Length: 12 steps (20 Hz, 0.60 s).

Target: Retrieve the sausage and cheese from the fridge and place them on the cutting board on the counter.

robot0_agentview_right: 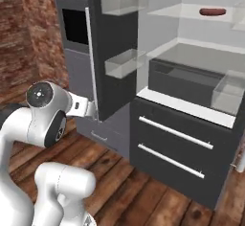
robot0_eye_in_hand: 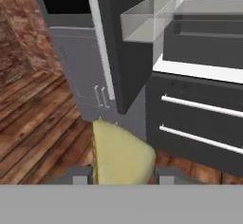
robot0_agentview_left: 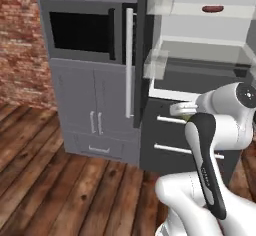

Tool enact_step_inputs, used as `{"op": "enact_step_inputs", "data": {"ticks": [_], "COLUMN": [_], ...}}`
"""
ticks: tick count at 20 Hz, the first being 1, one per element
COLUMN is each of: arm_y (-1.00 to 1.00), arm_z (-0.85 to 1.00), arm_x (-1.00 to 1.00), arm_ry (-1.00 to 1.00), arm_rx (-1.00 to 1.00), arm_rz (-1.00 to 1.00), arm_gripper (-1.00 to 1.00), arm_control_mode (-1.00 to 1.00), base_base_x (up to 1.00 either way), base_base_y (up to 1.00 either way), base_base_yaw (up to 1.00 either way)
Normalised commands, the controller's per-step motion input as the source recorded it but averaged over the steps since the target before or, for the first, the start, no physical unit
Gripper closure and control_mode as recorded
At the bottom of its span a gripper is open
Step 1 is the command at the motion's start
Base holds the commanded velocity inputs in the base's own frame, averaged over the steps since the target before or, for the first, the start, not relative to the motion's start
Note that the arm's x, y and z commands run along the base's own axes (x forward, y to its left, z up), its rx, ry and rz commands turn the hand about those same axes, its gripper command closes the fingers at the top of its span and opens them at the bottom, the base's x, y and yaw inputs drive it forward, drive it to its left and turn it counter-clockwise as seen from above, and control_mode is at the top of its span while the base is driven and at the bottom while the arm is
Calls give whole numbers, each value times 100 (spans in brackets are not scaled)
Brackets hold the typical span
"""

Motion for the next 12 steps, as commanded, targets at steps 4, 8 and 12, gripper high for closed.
{"op": "enact_step_inputs", "data": {"ticks": [4, 8, 12], "arm_y": [0, 0, 0], "arm_z": [0, 0, 0], "arm_x": [0, 0, 0], "arm_ry": [0, 0, 0], "arm_rx": [0, 0, 0], "arm_rz": [0, 0, 0], "arm_gripper": [100, 100, 100], "arm_control_mode": [100, 100, 100], "base_base_x": [-18, -13, -11], "base_base_y": [6, 2, 0], "base_base_yaw": [96, 100, 100]}}
